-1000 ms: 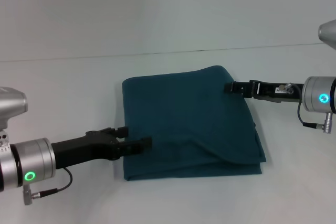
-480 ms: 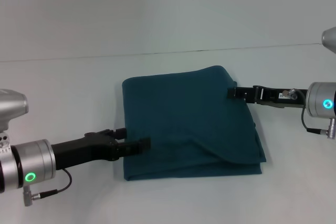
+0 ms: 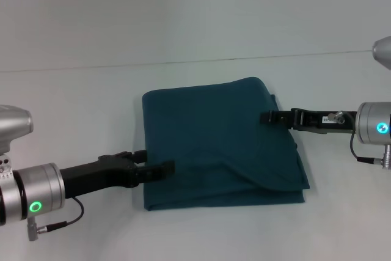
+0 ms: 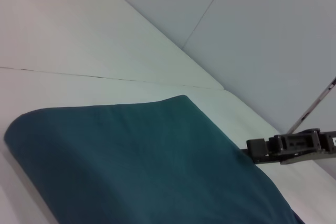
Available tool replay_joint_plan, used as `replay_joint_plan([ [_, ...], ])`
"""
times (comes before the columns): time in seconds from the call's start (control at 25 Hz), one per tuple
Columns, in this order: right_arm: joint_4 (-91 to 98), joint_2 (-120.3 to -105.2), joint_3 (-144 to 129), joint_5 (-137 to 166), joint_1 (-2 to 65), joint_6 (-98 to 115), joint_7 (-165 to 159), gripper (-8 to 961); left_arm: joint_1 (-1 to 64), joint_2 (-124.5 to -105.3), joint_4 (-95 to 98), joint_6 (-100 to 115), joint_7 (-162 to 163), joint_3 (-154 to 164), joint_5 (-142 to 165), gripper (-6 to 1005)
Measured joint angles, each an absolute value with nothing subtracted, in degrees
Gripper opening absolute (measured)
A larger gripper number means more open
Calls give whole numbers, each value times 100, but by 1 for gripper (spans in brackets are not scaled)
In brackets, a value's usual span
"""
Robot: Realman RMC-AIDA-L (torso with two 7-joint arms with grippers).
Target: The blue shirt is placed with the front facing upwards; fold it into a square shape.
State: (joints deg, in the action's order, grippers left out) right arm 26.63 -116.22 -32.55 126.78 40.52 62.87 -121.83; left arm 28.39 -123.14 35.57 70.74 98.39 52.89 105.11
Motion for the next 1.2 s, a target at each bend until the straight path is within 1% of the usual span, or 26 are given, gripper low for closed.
replay_joint_plan([
  [0.36, 2660, -11645, -3231, 12660, 4002, 6372, -12191, 676, 2839, -12314, 3545, 7042, 9843, 5273, 10511, 947],
  [0.56, 2662, -11652, -3242, 12656, 3986, 6395, -12172, 671, 2845, -12320, 3541, 7038, 9849, 5273, 10511, 947],
  [0.8, 2675, -11653, -3206, 12585, 3962, 6367, -12076, 474, 2847, -12322, 3541, 7013, 9852, 5273, 10511, 947],
  [1.0, 2733, -11653, -3205, 12479, 3934, 6408, -12027, 235, 2848, -12322, 3541, 6994, 9859, 5273, 10511, 948],
  [1.2, 2768, -11635, -3229, 12439, 3951, 6379, -12027, 101, 2848, -12322, 3541, 6994, 9861, 5273, 10509, 948],
])
